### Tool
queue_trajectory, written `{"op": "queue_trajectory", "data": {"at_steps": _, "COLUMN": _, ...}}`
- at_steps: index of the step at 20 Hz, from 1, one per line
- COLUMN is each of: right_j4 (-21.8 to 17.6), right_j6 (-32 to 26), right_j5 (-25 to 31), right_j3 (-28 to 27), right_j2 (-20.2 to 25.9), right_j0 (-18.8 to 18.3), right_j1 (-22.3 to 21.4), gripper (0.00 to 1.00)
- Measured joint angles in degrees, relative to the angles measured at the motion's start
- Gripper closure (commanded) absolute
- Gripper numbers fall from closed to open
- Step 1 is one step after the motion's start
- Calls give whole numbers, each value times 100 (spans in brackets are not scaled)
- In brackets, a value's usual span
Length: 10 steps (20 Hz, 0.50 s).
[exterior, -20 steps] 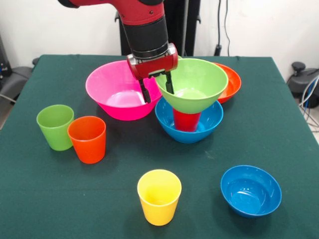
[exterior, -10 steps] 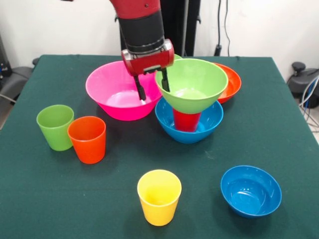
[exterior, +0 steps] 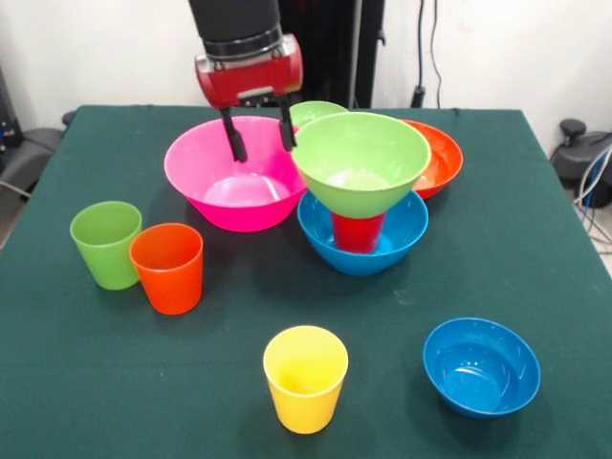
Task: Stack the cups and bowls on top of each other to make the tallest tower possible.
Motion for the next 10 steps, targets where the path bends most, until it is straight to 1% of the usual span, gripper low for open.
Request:
{"op": "queue_trajectory", "data": {"at_steps": 5, "right_j4": 101, "right_j6": 0, "right_j5": 178, "right_j3": 14, "right_j2": 31, "right_j0": -25, "right_j1": -118, "gripper": 0}}
{"op": "queue_trajectory", "data": {"at_steps": 10, "right_j4": 127, "right_j6": 0, "right_j5": 204, "right_j3": 27, "right_j2": 110, "right_j0": -26, "right_j1": -121, "gripper": 0}}
